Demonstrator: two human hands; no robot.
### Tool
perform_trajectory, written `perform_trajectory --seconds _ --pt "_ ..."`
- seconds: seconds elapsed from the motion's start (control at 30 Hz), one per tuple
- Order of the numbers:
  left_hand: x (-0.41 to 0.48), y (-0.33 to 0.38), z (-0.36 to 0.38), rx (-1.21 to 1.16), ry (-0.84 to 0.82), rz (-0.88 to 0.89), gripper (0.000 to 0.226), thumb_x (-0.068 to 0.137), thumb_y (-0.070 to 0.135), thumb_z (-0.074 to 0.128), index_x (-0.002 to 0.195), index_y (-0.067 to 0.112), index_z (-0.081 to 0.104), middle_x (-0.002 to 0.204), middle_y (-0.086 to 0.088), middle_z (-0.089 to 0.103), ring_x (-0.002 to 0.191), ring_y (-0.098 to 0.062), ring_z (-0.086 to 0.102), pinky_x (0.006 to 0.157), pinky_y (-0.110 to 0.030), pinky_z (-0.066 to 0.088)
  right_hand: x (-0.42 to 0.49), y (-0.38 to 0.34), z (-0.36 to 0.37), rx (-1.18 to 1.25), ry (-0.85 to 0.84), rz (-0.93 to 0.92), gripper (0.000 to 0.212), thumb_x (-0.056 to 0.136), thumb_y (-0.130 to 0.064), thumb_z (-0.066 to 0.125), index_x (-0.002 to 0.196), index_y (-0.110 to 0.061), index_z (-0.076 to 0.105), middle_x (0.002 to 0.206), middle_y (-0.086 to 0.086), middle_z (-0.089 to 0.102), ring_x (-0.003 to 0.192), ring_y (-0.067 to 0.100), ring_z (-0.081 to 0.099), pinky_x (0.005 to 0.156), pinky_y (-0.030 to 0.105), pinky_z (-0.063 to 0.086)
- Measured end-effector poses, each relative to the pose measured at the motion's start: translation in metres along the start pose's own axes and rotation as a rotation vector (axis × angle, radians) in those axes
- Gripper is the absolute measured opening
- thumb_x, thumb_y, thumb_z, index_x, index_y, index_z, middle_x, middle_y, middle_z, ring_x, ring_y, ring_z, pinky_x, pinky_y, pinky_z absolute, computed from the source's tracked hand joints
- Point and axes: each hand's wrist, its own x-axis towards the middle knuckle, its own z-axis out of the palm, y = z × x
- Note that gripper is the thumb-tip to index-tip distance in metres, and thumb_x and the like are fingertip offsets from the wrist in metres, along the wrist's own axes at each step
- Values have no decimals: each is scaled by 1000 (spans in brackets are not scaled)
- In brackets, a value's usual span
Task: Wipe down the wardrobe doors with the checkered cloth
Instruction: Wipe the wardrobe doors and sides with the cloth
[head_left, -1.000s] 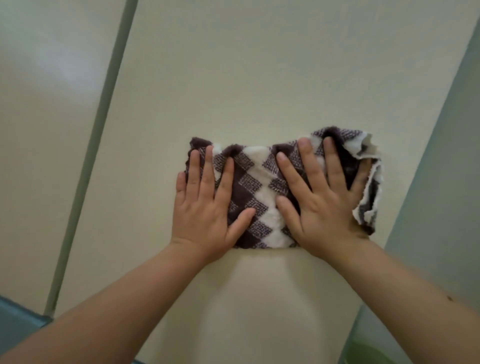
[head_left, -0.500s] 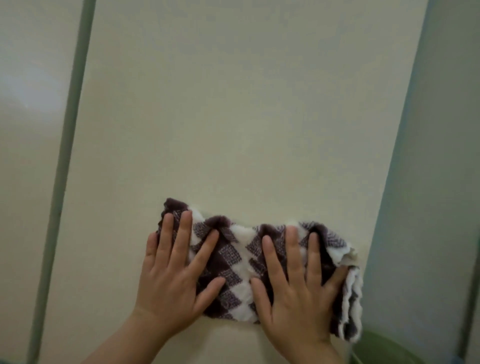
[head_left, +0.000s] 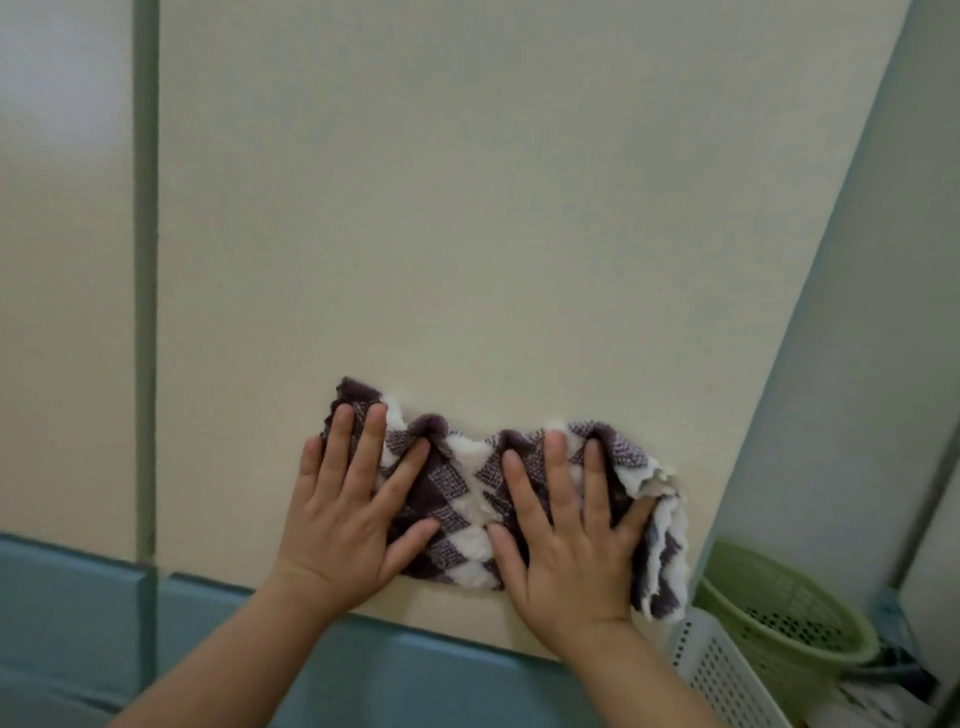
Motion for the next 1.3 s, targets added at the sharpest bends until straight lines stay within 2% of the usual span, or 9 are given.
perform_trajectory --seconds 0.33,0.5,0.63,0.73,0.8,0.87,0.97,1.3 --pt "-75 10 5 -81 -162 -196 70 88 67 15 148 32 1 156 -11 -6 143 -31 -2 112 -46 7 -47 -29 12 21 -79 -13 58 94 -53 13 148 -34 6 158 0 -5 144 24 -4 106 62 -2" --pt "-54 -8 3 -91 -147 -344 71 88 68 11 148 32 -1 155 -12 -11 143 -30 -8 113 -42 -2 -2 -35 9 55 0 -78 63 91 -55 25 148 -35 8 157 -2 -5 144 22 -3 101 65 8" --pt "-13 -37 -5 -131 -73 -432 67 88 67 10 147 36 -3 154 -7 -19 142 -25 -14 111 -39 0 60 -37 3 45 111 -147 67 84 -56 38 146 -34 22 158 -2 3 144 22 0 104 63 2" --pt "23 -55 -13 -132 -31 -436 66 89 66 11 146 37 -4 154 -18 -7 142 -22 -16 109 -44 7 100 -34 -4 49 178 -159 63 84 -56 41 142 -35 29 153 -1 21 144 22 3 104 63 1" --pt "50 -67 -20 -127 -7 -427 65 89 66 11 146 38 -2 151 -22 5 142 -21 -16 108 -44 7 126 -30 -11 37 206 -153 62 85 -56 40 142 -34 29 150 1 25 144 24 8 103 63 4" --pt "78 -78 -29 -117 11 -409 64 89 66 11 146 39 -2 151 -23 9 142 -19 -15 109 -44 6 152 -24 -20 29 220 -134 63 85 -55 39 142 -33 30 151 1 26 142 25 16 103 64 8" --pt "125 -92 -46 -100 18 -376 64 88 66 11 146 39 -1 153 -20 8 142 -20 -14 110 -43 4 193 -13 -35 14 232 -92 63 84 -55 40 143 -32 30 152 3 27 139 27 21 102 66 11" --pt "267 -131 -93 -40 59 -170 66 90 64 16 147 34 5 156 -11 -4 142 -34 4 114 -45 4 315 28 -79 -44 228 -4 65 85 -55 37 144 -30 27 151 5 24 140 29 17 103 67 3"
